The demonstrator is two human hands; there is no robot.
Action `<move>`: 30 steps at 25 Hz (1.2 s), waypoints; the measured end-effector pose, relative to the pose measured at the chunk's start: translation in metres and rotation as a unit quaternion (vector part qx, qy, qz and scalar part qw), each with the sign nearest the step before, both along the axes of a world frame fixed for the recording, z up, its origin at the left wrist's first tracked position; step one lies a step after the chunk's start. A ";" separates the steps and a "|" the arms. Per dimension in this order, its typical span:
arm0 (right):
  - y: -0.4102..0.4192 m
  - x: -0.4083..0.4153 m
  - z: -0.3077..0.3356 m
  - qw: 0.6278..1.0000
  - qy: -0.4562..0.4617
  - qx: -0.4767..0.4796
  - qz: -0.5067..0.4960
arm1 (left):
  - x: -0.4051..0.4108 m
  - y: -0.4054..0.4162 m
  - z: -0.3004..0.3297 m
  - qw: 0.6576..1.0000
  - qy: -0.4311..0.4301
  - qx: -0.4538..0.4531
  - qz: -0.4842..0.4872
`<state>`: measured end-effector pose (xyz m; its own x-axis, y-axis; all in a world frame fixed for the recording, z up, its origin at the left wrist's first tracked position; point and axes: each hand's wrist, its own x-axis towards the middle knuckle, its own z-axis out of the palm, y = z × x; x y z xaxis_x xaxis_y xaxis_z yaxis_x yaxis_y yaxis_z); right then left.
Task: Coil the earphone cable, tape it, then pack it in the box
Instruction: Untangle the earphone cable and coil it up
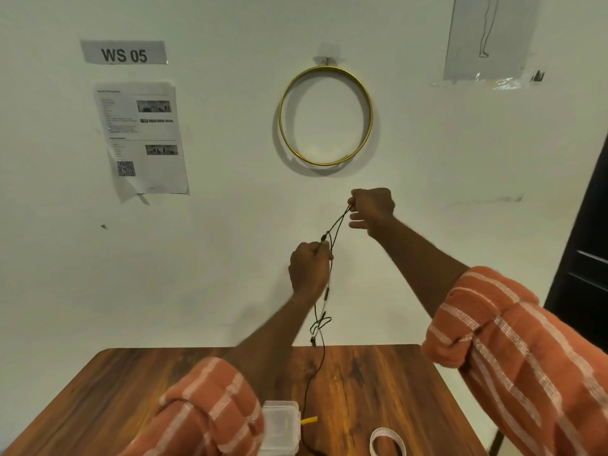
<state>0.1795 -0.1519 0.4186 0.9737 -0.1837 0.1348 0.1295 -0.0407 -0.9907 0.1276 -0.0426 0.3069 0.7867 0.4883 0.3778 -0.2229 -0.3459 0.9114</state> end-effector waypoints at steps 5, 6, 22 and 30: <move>-0.003 -0.009 -0.023 0.951 -0.077 -0.298 0.013 | 0.002 0.044 0.076 0.964 0.106 0.050 -0.239; 0.006 -0.014 -0.023 0.968 -0.058 -0.208 0.125 | 0.003 0.049 0.090 0.952 0.140 0.074 -0.264; -0.042 0.001 -0.027 0.982 0.031 -0.098 0.159 | -0.013 0.162 0.140 0.944 0.093 0.067 -0.310; 0.024 -0.021 0.014 0.933 -0.141 -0.116 0.310 | -0.007 0.118 0.156 0.938 0.099 0.138 -0.302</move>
<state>0.1585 -0.1275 0.4328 0.8031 0.4686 0.3681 0.4542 -0.0815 -0.8872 0.1210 0.0754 0.4633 0.9566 -0.1637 0.2410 -0.2895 -0.4393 0.8504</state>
